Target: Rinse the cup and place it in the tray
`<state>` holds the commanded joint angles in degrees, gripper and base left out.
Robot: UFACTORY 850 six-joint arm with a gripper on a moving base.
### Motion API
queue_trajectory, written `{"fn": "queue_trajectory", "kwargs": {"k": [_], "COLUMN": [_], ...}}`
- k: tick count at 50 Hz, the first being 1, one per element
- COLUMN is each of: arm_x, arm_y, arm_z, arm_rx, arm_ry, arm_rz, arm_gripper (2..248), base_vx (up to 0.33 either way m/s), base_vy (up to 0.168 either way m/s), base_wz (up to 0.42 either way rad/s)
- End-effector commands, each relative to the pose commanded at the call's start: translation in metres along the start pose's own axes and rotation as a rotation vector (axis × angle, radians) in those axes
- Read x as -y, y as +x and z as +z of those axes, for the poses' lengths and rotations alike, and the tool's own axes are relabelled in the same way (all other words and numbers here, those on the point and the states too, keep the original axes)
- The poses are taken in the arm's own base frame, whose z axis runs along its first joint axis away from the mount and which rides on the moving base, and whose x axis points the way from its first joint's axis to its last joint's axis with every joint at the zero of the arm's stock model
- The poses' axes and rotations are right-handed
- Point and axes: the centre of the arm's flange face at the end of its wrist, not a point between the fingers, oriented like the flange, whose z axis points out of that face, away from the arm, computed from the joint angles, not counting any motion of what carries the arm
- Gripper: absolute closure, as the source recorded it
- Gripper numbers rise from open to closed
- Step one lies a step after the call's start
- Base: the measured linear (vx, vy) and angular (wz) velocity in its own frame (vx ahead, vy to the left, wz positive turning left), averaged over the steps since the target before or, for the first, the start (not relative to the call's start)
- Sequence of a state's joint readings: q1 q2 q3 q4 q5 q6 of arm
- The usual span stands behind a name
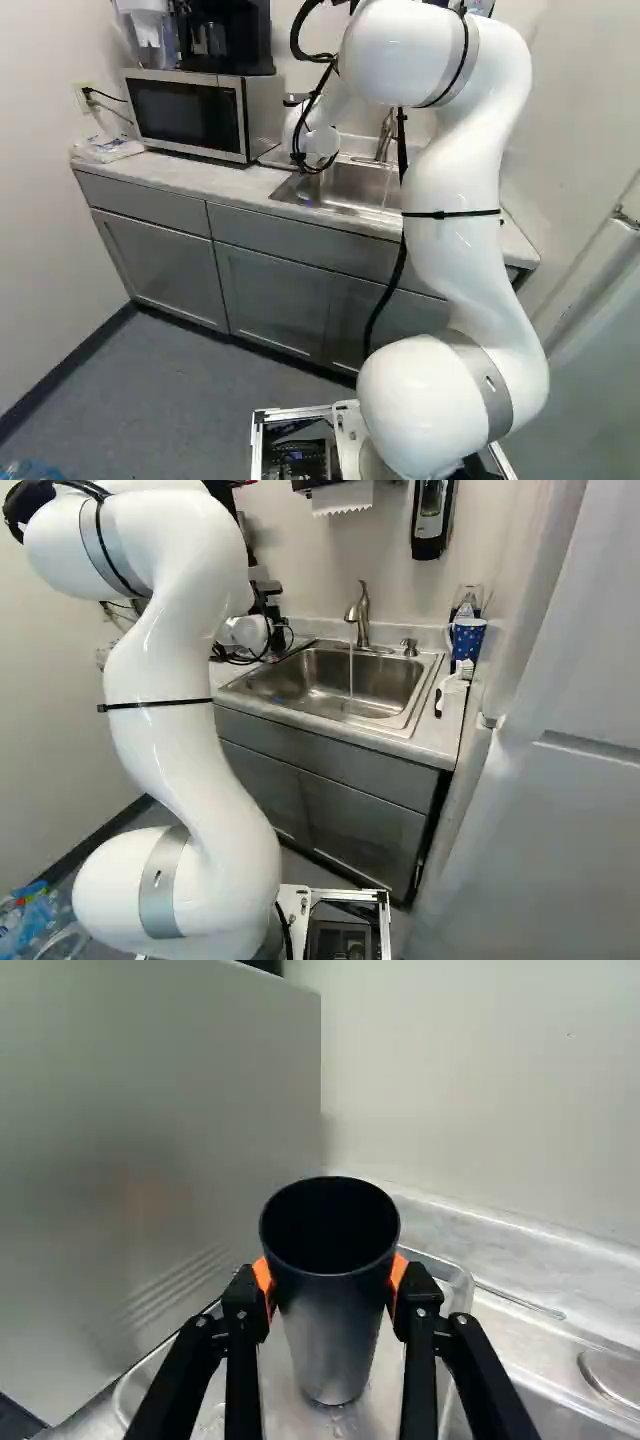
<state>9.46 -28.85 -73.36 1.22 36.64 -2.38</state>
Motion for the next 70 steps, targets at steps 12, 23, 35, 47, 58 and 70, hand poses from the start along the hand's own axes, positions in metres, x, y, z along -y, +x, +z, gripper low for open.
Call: {"fn": "queue_trajectory", "kwargs": {"k": [12, 23, 35, 47, 58, 70], "arm_x": [0.000, 0.000, 0.000, 0.000, 0.000, 0.000], "arm_y": [-0.001, -0.003, -0.003, -0.003, -0.003, 0.008], "arm_z": [0.000, 0.000, 0.000, 0.000, 0.000, -0.002], "arm_rx": [0.016, 0.033, 0.033, 0.033, 0.033, 0.016], "arm_ry": [0.001, 0.001, 0.001, 0.001, 0.001, 0.001], "arm_rz": [0.000, 0.000, 0.000, 0.000, 0.000, 0.000], "arm_gripper": [125, 125, 125, 69, 4, 3], "base_vx": [0.000, 0.000, 0.000, 0.000, 0.000, 0.000], "base_vy": [0.000, 0.000, 0.000, 0.000, 0.000, 0.000], "base_wz": [0.000, 0.000, 0.000, 0.000, 0.000, 0.000]}}
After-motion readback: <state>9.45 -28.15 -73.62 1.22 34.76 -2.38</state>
